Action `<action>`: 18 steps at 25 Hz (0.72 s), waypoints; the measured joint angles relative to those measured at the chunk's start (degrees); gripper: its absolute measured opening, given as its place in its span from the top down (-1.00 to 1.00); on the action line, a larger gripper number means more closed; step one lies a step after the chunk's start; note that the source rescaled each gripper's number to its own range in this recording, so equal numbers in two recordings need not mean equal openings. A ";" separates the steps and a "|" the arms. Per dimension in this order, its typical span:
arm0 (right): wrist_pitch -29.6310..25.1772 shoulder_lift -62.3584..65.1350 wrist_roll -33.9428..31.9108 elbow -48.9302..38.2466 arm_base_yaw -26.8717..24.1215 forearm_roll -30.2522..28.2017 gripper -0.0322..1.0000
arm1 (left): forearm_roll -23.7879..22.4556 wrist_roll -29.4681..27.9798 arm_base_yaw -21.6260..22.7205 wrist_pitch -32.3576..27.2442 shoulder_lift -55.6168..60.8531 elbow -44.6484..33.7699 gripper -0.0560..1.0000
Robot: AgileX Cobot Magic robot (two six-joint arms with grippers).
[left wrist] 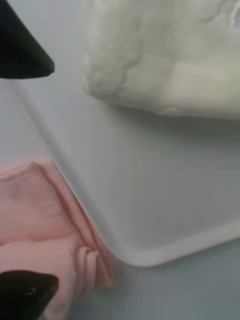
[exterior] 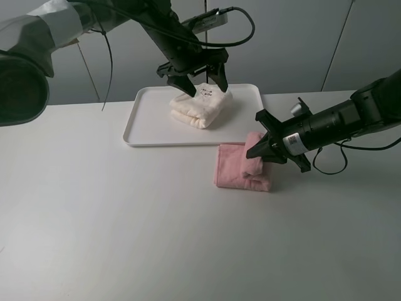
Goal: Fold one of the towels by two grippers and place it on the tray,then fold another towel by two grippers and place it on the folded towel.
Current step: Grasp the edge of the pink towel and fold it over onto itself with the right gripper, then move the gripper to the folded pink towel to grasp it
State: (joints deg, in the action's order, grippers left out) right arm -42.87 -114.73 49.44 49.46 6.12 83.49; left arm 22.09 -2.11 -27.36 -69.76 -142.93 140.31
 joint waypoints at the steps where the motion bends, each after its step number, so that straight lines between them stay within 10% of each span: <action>1: -0.31 -0.03 0.61 0.00 0.00 0.98 0.77 | 0.15 0.15 0.27 0.00 0.15 0.00 -0.97; 7: -9.85 -0.13 8.08 0.00 0.00 11.60 -0.84 | 0.57 0.76 0.40 -0.12 0.24 0.13 -0.97; 18: -8.39 8.50 0.45 1.53 -8.18 -3.92 -1.00 | 1.28 2.11 0.50 -0.12 0.24 0.13 -0.97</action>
State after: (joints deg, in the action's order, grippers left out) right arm -51.26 -106.23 49.89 50.99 -2.06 79.57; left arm 23.37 0.00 -26.87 -69.88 -142.69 140.44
